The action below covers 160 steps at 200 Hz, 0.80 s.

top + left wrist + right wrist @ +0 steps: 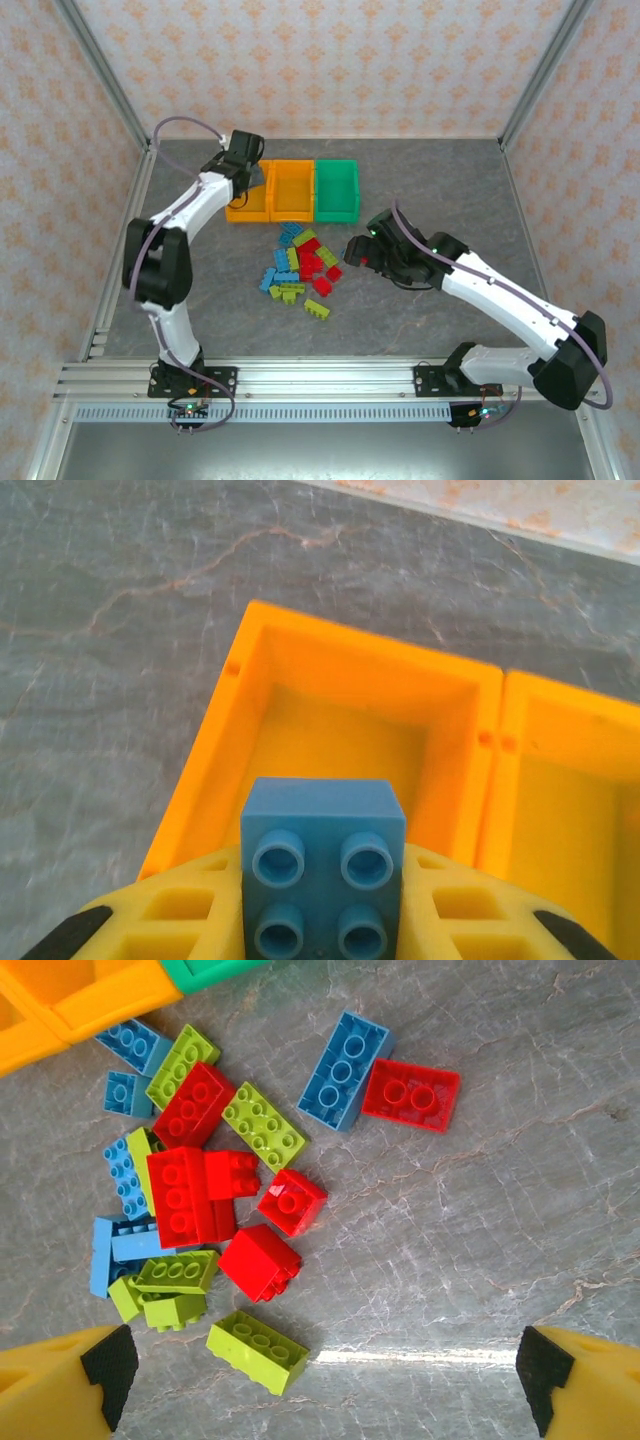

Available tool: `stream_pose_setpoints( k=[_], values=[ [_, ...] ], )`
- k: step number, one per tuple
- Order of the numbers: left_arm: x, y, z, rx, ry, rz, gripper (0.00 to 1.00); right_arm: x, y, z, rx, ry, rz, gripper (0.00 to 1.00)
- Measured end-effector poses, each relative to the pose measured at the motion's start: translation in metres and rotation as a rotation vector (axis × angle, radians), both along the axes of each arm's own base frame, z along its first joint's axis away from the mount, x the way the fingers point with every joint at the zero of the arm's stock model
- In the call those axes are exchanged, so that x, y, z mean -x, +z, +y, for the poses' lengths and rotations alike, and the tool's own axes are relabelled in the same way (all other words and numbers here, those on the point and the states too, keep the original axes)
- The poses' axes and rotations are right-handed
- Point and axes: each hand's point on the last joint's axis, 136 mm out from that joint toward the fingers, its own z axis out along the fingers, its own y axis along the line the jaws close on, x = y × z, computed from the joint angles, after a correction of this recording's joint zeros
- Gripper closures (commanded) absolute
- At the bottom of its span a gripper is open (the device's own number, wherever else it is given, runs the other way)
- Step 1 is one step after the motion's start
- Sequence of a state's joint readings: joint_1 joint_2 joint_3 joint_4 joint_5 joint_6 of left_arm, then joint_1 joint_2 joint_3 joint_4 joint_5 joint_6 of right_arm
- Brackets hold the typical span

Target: Sort the legos into containers by color

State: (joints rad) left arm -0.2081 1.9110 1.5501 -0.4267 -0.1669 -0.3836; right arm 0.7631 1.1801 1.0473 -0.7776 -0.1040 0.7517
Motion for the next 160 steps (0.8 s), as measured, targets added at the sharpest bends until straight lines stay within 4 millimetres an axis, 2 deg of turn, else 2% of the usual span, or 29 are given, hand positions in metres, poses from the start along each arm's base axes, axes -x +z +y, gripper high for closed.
stream_pose_setpoints(
  k=[15, 35, 48, 73, 88, 109, 121, 133, 148, 160],
  values=[
    [-0.018, -0.012, 0.000, -0.012, -0.002, 0.017, 0.53, 0.000, 0.007, -0.002, -0.012, -0.007, -0.021, 0.01],
    [-0.029, -0.019, -0.002, -0.022, -0.011, 0.035, 0.43, -0.001, 0.013, -0.008, -0.018, -0.034, -0.047, 0.01],
    [-0.027, -0.017, 0.000, -0.024, -0.012, 0.041, 0.42, -0.003, 0.015, -0.012, -0.011, -0.063, -0.060, 0.01],
    [-0.015, 0.008, 0.000, -0.002, -0.021, 0.011, 0.45, -0.007, 0.008, -0.023, 0.031, -0.112, -0.075, 0.01],
    [0.008, 0.033, -0.001, 0.031, -0.033, -0.020, 0.46, -0.010, 0.000, -0.028, 0.073, -0.131, -0.077, 0.01],
    [0.055, 0.088, -0.010, 0.082, -0.078, -0.110, 0.47, -0.022, -0.016, -0.028, 0.143, -0.137, -0.071, 0.01],
    [0.085, 0.123, -0.027, 0.109, -0.143, -0.180, 0.47, -0.030, -0.030, -0.027, 0.192, -0.125, -0.055, 0.01],
    [0.120, 0.157, -0.055, 0.141, -0.261, -0.244, 0.47, -0.038, -0.047, -0.026, 0.247, -0.086, -0.035, 0.01],
    [0.161, 0.183, -0.086, 0.175, -0.429, -0.276, 0.44, -0.047, -0.067, -0.024, 0.317, -0.016, -0.016, 0.01],
    [0.188, 0.192, -0.097, 0.178, -0.542, -0.272, 0.41, -0.051, -0.083, -0.023, 0.380, 0.069, -0.004, 0.01]
  ],
)
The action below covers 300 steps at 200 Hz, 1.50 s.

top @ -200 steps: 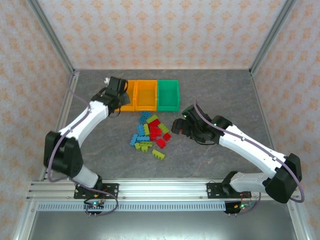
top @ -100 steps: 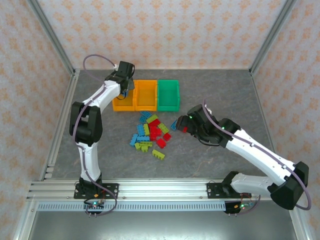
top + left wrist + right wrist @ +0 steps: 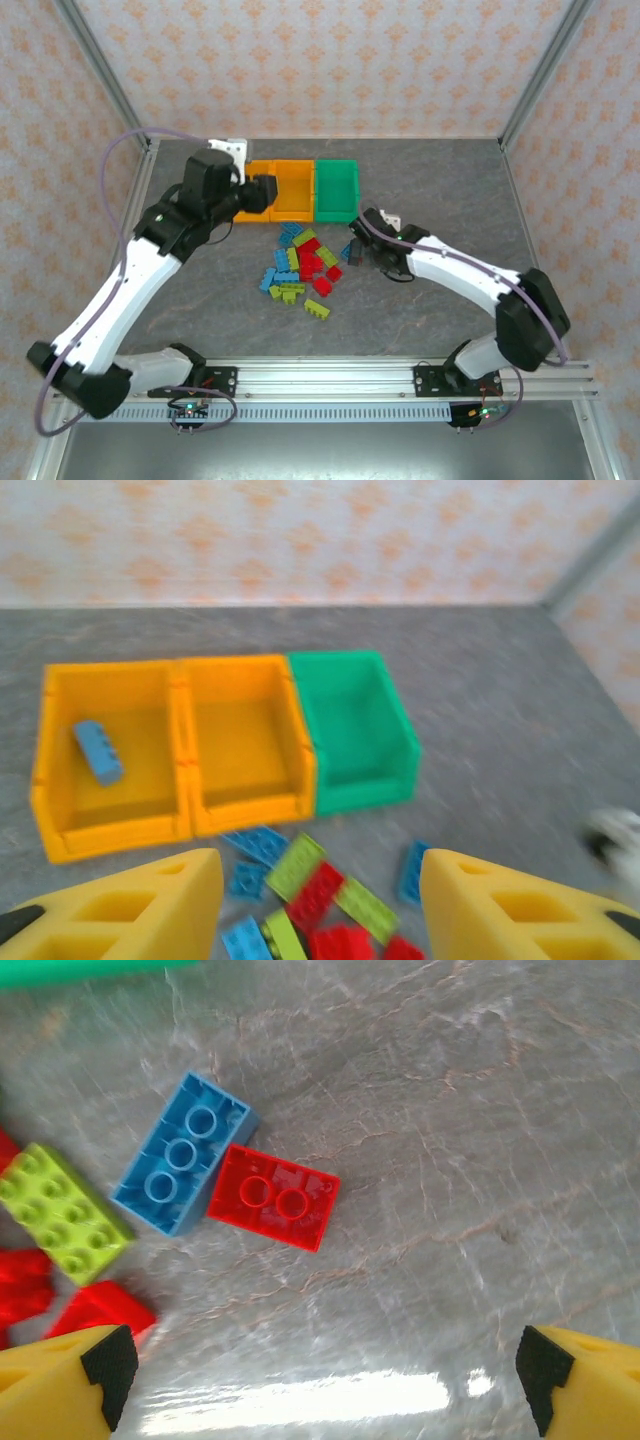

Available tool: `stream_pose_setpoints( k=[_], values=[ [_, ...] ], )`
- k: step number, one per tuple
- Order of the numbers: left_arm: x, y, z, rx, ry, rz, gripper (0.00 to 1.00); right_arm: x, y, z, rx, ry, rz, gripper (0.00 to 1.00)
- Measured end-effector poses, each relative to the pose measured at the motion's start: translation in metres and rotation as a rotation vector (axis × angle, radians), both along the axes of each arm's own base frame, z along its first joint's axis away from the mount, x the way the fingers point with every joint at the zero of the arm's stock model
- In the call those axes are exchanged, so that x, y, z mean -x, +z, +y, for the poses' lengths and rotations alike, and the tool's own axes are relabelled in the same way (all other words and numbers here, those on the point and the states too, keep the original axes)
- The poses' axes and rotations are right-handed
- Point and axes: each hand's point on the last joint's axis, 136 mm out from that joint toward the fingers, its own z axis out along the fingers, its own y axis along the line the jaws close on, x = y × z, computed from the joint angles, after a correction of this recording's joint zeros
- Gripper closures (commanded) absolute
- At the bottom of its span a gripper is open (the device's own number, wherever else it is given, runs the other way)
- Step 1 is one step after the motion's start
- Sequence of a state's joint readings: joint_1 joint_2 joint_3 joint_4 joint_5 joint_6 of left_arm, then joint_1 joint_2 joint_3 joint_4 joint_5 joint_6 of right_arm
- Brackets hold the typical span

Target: Sort the legos into containers by color

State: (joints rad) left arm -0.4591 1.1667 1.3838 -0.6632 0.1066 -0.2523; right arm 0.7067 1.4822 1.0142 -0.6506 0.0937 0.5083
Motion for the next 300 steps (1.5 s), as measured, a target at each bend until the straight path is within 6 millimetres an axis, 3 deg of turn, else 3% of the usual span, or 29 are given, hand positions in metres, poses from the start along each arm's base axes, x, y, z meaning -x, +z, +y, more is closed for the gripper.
stream_pose_setpoints(
  k=[31, 66, 107, 139, 176, 202, 229, 246, 264, 284, 300],
  values=[
    [0.048, -0.011, 0.002, -0.091, -0.169, 0.043, 0.33, -0.008, -0.027, 0.002, 0.120, 0.237, 0.068, 0.01],
    [0.072, -0.052, 0.006, -0.196, -0.276, 0.117, 0.25, -0.021, -0.042, 0.013, 0.228, 0.487, 0.115, 0.00],
    [0.081, -0.099, 0.004, -0.261, -0.356, 0.203, 0.16, -0.042, -0.065, 0.021, 0.279, 0.627, 0.194, 0.29],
    [0.083, -0.112, 0.004, -0.281, -0.375, 0.208, 0.11, -0.041, -0.072, 0.026, 0.257, 0.675, 0.221, 0.52],
    [0.083, -0.114, 0.007, -0.291, -0.364, 0.200, 0.09, -0.026, -0.072, 0.021, 0.223, 0.652, 0.230, 0.65],
    [0.083, -0.107, 0.010, -0.290, -0.348, 0.163, 0.09, -0.011, -0.054, 0.011, 0.178, 0.588, 0.194, 0.74],
    [0.082, -0.102, 0.018, -0.305, -0.310, 0.123, 0.09, -0.016, 0.001, 0.011, 0.061, 0.440, -0.008, 0.74],
    [0.080, -0.101, 0.023, -0.319, -0.282, 0.107, 0.09, -0.030, 0.051, 0.015, -0.073, 0.310, -0.209, 0.74],
    [0.077, -0.101, 0.027, -0.327, -0.261, 0.102, 0.08, -0.051, 0.089, 0.020, -0.172, 0.202, -0.377, 0.75],
    [0.076, -0.102, 0.030, -0.337, -0.246, 0.103, 0.08, -0.081, 0.103, 0.026, -0.179, 0.113, -0.448, 0.77],
    [0.076, -0.104, 0.033, -0.347, -0.235, 0.103, 0.07, -0.116, 0.099, 0.043, -0.146, 0.086, -0.443, 0.78]
  ],
)
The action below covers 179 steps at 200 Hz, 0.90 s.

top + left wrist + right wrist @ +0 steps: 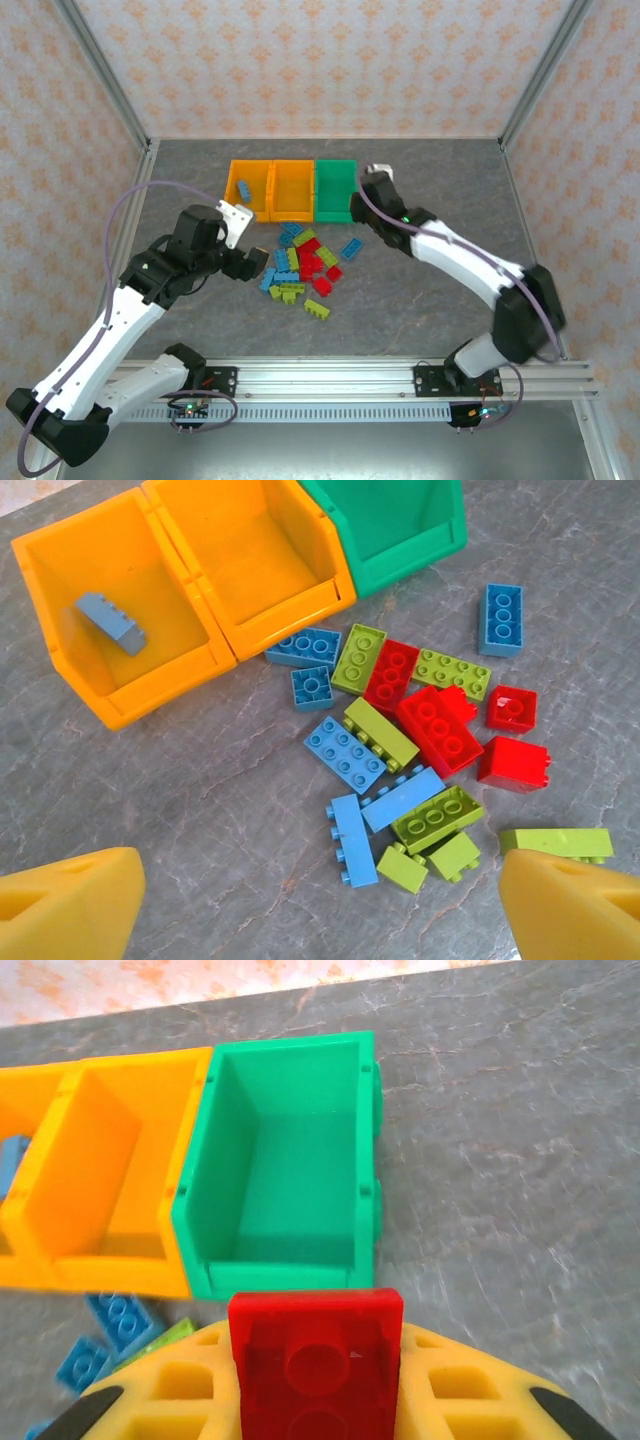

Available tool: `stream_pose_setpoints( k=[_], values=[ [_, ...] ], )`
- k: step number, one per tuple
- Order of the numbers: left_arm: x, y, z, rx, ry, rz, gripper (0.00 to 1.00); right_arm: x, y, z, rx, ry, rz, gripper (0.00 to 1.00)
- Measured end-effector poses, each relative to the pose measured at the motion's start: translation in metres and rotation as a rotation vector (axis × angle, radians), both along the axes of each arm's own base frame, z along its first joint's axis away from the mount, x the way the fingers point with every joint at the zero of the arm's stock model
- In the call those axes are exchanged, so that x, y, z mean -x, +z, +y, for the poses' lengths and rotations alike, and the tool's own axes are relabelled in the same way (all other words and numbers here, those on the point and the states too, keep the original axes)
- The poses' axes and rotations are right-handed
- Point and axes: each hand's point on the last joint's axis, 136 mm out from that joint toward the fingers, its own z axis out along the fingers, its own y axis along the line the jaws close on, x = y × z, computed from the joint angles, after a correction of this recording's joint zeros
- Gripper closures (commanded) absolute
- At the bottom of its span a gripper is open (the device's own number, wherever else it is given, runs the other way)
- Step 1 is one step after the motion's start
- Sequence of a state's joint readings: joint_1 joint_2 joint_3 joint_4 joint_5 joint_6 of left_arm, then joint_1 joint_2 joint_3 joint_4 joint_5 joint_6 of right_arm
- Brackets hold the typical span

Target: Sort the legos into containers by color

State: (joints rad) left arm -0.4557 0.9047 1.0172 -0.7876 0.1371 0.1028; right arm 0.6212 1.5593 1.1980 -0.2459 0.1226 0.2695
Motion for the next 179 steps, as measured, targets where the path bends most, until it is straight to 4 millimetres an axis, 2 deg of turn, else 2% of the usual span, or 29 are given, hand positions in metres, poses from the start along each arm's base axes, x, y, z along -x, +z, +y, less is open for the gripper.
stream_pose_setpoints(
  k=[17, 35, 60, 79, 94, 111, 137, 155, 167, 179],
  values=[
    [0.000, -0.003, 0.004, -0.013, 0.014, -0.003, 0.07, -0.040, -0.009, 0.024, 0.024, -0.015, 0.012, 0.78],
    [-0.001, -0.003, 0.006, -0.019, 0.023, -0.006, 0.07, -0.073, -0.033, 0.045, 0.058, -0.024, 0.043, 0.76],
    [-0.004, -0.003, 0.009, -0.028, 0.039, -0.012, 0.06, -0.098, -0.072, 0.059, 0.120, -0.029, 0.109, 0.63],
    [-0.007, -0.005, 0.011, -0.043, 0.052, -0.008, 0.07, -0.108, -0.089, 0.062, 0.155, -0.026, 0.143, 0.52],
    [-0.009, -0.009, 0.012, -0.055, 0.064, 0.002, 0.07, -0.105, -0.094, 0.059, 0.176, -0.014, 0.171, 0.49],
    [-0.012, -0.013, 0.014, -0.060, 0.084, 0.017, 0.06, -0.103, -0.089, 0.059, 0.173, -0.003, 0.180, 0.48],
    [-0.016, -0.020, 0.018, -0.050, 0.154, 0.071, 0.13, -0.090, -0.068, 0.057, 0.144, 0.024, 0.187, 0.49],
    [-0.019, -0.021, 0.017, 0.009, 0.246, 0.126, 0.21, -0.064, -0.039, 0.046, 0.111, 0.042, 0.185, 0.48],
    [-0.016, -0.025, 0.016, 0.064, 0.314, 0.169, 0.27, -0.036, -0.014, 0.033, 0.068, 0.053, 0.183, 0.44],
    [-0.009, -0.031, 0.009, 0.129, 0.362, 0.214, 0.28, -0.007, 0.010, 0.021, 0.013, 0.067, 0.177, 0.39]
  ],
)
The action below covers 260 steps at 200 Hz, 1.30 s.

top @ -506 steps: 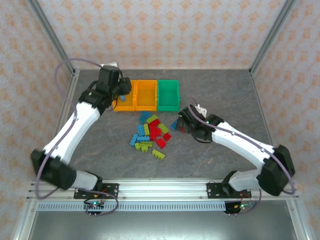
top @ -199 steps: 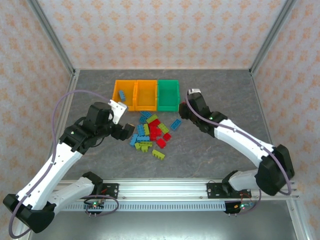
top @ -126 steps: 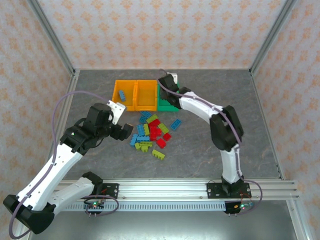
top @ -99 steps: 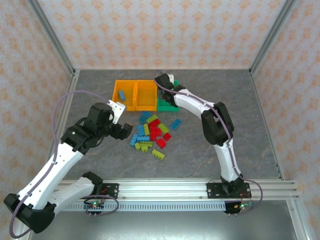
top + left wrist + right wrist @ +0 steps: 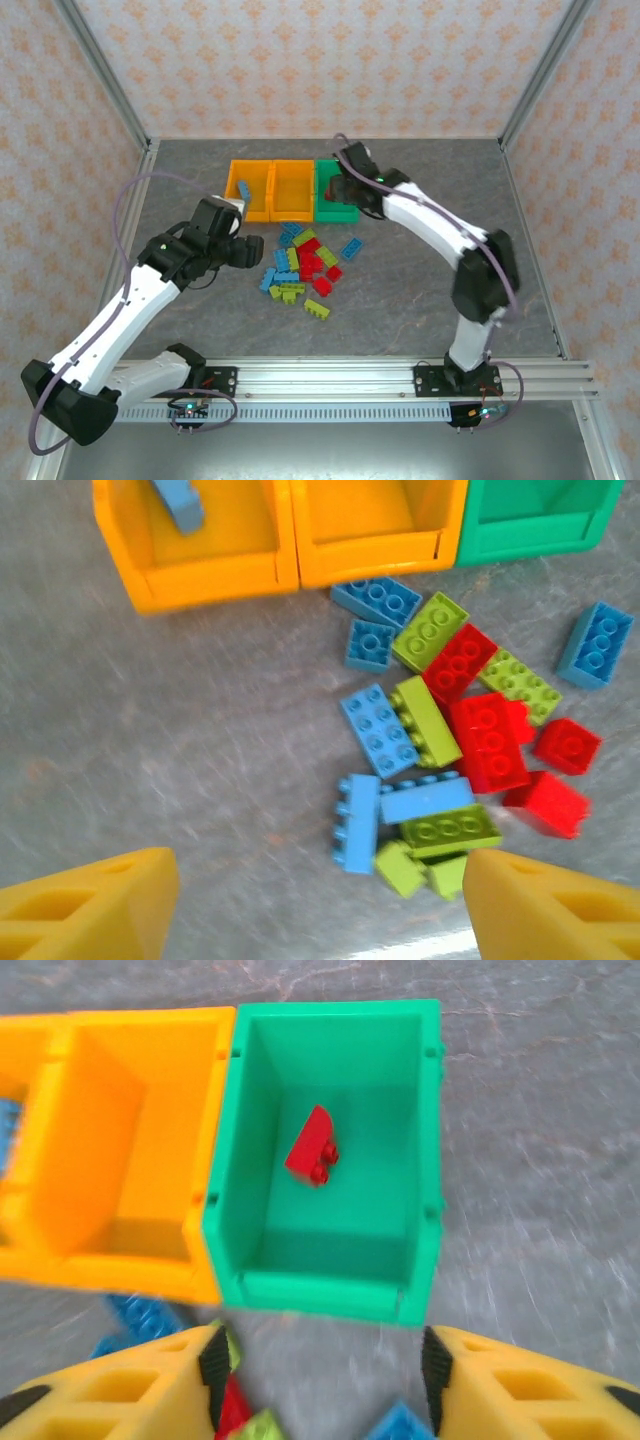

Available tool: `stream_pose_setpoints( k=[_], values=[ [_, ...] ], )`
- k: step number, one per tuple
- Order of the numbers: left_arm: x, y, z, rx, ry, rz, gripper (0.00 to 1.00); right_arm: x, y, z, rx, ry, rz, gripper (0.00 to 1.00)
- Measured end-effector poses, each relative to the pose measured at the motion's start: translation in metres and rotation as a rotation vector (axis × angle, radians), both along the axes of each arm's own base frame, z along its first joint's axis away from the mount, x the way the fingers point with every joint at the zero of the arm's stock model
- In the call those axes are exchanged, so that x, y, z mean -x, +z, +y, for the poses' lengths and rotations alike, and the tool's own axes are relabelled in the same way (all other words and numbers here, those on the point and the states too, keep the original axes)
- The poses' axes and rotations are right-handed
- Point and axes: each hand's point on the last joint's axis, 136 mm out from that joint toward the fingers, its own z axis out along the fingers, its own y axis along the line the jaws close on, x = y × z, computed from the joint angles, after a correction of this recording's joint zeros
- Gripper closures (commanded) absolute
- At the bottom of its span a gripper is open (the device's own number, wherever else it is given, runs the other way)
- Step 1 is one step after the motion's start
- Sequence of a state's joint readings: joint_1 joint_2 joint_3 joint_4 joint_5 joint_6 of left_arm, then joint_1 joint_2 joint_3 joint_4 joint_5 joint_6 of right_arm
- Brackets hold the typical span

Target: Sort the legos into containers by color

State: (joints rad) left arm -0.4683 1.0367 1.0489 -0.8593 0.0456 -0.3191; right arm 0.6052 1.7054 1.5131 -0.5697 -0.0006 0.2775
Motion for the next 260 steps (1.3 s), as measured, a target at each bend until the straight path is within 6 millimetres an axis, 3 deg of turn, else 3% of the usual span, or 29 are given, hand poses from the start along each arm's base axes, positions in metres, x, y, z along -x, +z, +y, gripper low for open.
stream_pose_setpoints(
  k=[22, 48, 80, 103, 127, 170, 215, 260],
  values=[
    [0.021, -0.022, -0.022, 0.121, 0.068, 0.078, 0.31, 0.057, 0.032, -0.024, -0.116, 0.012, -0.012, 0.32],
    [0.052, -0.046, -0.069, 0.212, 0.081, 0.164, 0.28, 0.109, 0.022, -0.052, -0.166, -0.012, 0.039, 0.26],
    [0.064, -0.073, -0.133, 0.299, 0.142, 0.244, 0.14, 0.139, -0.009, -0.074, -0.136, -0.059, 0.133, 0.24],
    [0.064, -0.107, -0.157, 0.298, 0.229, 0.310, 0.12, 0.143, -0.011, -0.078, -0.131, -0.074, 0.144, 0.23],
    [0.061, -0.131, -0.165, 0.304, 0.323, 0.348, 0.12, 0.144, -0.004, -0.081, -0.140, -0.080, 0.121, 0.23],
    [0.058, -0.144, -0.169, 0.324, 0.405, 0.364, 0.18, 0.147, 0.007, -0.090, -0.140, -0.099, 0.078, 0.22],
    [0.059, -0.176, -0.165, 0.250, 0.454, 0.390, 0.39, 0.154, 0.001, -0.096, -0.122, -0.104, 0.094, 0.21],
    [0.060, -0.181, -0.165, 0.235, 0.447, 0.399, 0.67, 0.160, -0.004, -0.098, -0.110, -0.100, 0.125, 0.21]
  ],
)
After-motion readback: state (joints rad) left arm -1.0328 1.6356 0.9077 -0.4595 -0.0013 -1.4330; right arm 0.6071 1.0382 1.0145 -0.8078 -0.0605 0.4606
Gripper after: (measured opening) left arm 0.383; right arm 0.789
